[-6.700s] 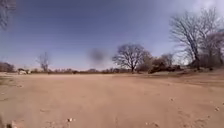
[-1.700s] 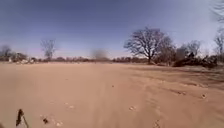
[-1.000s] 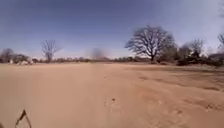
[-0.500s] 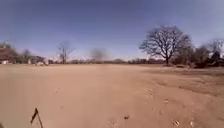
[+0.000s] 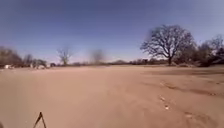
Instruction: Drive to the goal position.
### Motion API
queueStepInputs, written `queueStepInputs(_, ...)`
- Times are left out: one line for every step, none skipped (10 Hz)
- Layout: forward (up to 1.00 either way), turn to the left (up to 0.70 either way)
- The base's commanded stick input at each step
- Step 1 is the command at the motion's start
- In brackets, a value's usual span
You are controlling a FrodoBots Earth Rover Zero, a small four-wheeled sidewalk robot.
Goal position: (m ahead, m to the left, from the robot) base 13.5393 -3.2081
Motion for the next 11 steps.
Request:
queueStepInputs(1.00, 0.00)
queueStepInputs(1.00, 0.00)
queueStepInputs(1.00, 0.00)
queueStepInputs(1.00, 0.00)
queueStepInputs(1.00, 0.00)
queueStepInputs(1.00, 0.00)
queueStepInputs(1.00, 0.00)
queueStepInputs(1.00, 0.00)
queueStepInputs(1.00, 0.00)
queueStepInputs(1.00, 0.00)
queueStepInputs(1.00, 0.00)
